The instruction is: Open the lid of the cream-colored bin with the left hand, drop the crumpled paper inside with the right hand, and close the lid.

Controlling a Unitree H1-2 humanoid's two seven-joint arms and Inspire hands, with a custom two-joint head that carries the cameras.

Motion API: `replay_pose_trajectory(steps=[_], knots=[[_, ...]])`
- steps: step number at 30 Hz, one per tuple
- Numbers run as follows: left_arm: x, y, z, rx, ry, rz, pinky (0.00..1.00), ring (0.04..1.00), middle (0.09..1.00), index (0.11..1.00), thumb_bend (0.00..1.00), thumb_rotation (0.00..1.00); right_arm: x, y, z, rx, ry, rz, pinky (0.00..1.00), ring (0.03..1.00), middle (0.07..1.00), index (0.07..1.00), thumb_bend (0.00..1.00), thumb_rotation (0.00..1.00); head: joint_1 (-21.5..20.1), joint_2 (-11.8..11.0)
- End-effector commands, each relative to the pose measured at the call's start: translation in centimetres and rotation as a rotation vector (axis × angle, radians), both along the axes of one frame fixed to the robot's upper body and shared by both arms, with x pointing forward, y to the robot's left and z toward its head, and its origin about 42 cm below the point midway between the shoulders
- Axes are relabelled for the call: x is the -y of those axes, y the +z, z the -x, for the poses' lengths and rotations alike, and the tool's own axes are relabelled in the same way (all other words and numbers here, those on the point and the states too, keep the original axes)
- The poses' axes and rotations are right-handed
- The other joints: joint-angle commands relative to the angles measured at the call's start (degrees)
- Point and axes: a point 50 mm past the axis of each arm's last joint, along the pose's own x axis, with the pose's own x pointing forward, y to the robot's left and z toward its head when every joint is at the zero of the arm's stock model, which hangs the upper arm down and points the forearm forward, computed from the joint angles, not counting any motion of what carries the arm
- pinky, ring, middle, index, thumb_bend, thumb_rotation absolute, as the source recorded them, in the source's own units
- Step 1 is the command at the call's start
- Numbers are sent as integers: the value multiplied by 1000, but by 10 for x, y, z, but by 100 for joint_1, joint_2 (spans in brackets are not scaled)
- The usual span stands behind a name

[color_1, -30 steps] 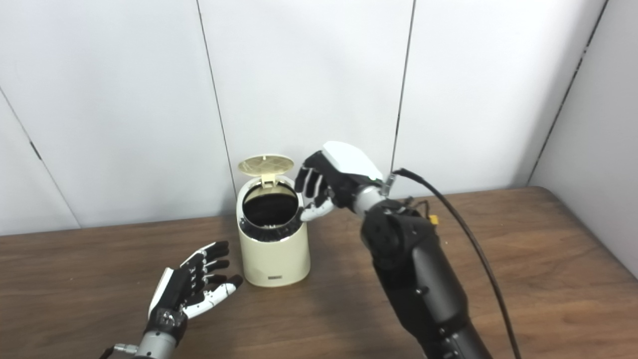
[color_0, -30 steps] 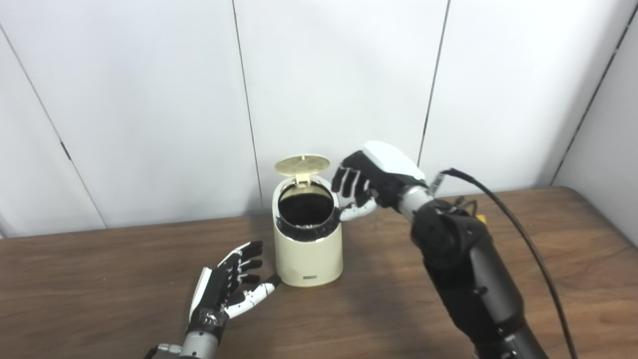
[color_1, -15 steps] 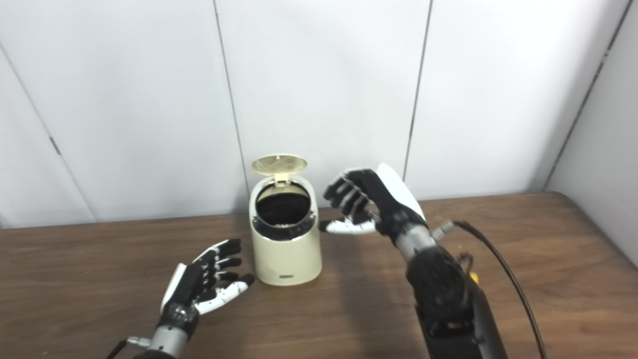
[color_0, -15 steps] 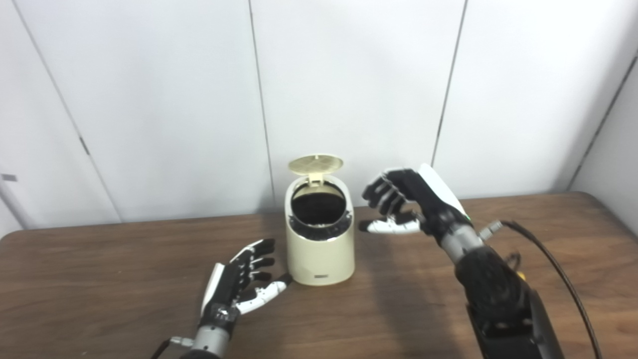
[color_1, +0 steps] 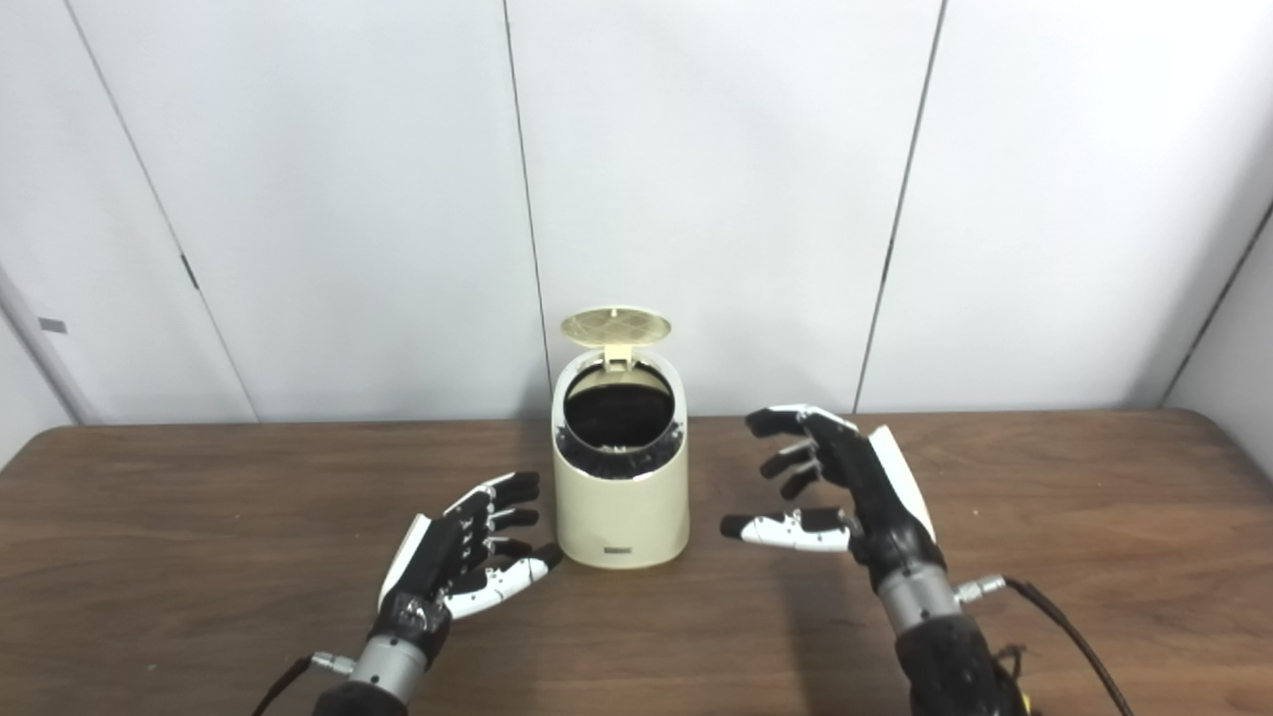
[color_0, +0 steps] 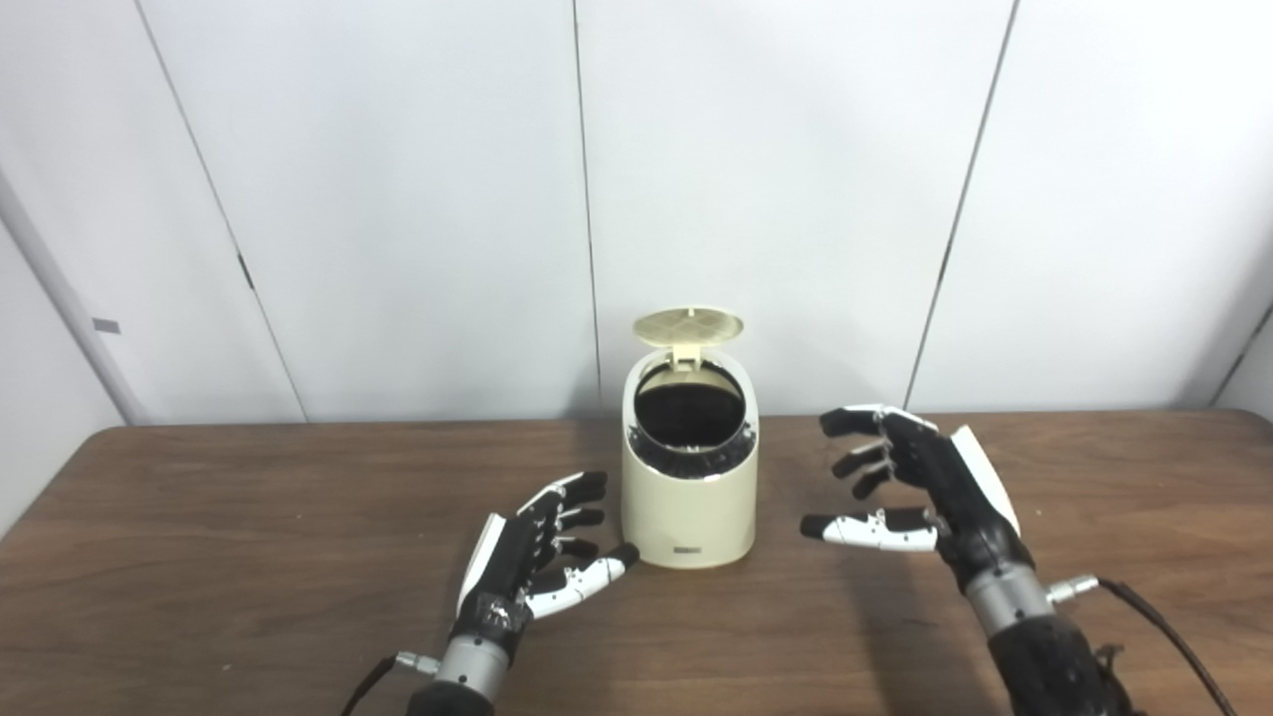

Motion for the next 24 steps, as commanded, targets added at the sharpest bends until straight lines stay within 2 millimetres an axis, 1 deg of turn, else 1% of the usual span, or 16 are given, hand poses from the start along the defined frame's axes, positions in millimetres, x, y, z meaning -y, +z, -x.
replay_pose_trajectory(steps=[1, 2, 5, 6, 8, 11, 12, 15, 19, 22, 24], knots=[[1, 22, -6, 98, -8, 11, 678, 793, 844, 854, 688, 154, -5, 11, -1, 76, -1, -36, 434, 573, 710, 713, 817, 24, -10, -3], [0, 22, -6, 101, -10, 13, 673, 789, 844, 856, 688, 148, -5, 8, 1, 65, -8, -47, 435, 574, 712, 712, 820, 13, -20, -12], [-2, 22, -7, 105, -11, 17, 668, 785, 842, 855, 695, 148, -4, -1, 4, 45, -22, -70, 453, 579, 718, 711, 821, 25, -49, -30], [-2, 22, -7, 106, -11, 19, 666, 788, 844, 854, 701, 153, -4, -4, 6, 42, -24, -76, 472, 584, 726, 713, 818, 23, -49, -30], [-3, 24, -8, 110, -10, 17, 677, 790, 843, 853, 710, 158, -5, -10, 8, 37, -29, -89, 487, 593, 726, 712, 814, 10, -49, -30], [-4, 26, -9, 131, -19, 11, 666, 791, 842, 854, 728, 165, -6, -21, 9, 52, -37, -88, 476, 604, 720, 710, 812, 32, -45, -74], [-5, 28, -10, 139, -23, 11, 656, 790, 842, 855, 747, 170, -6, -26, 9, 55, -42, -91, 472, 605, 720, 711, 809, 35, -39, -79], [-6, 32, -12, 154, -31, 11, 657, 794, 845, 855, 782, 147, -8, -35, 9, 58, -56, -106, 461, 597, 725, 709, 801, 18, -54, -81], [-8, 44, -18, 188, -38, -3, 640, 802, 845, 855, 817, 149, -10, -42, 10, 62, -70, -119, 450, 583, 728, 701, 796, 27, -76, -112], [-10, 55, -25, 222, -48, -22, 648, 813, 850, 856, 827, 180, -11, -45, 10, 61, -74, -129, 446, 585, 733, 702, 786, 32, -126, -117], [-11, 63, -29, 239, -57, -35, 652, 820, 854, 857, 840, 178, -12, -46, 10, 70, -80, -131, 452, 587, 733, 704, 778, 43, -160, -129]])
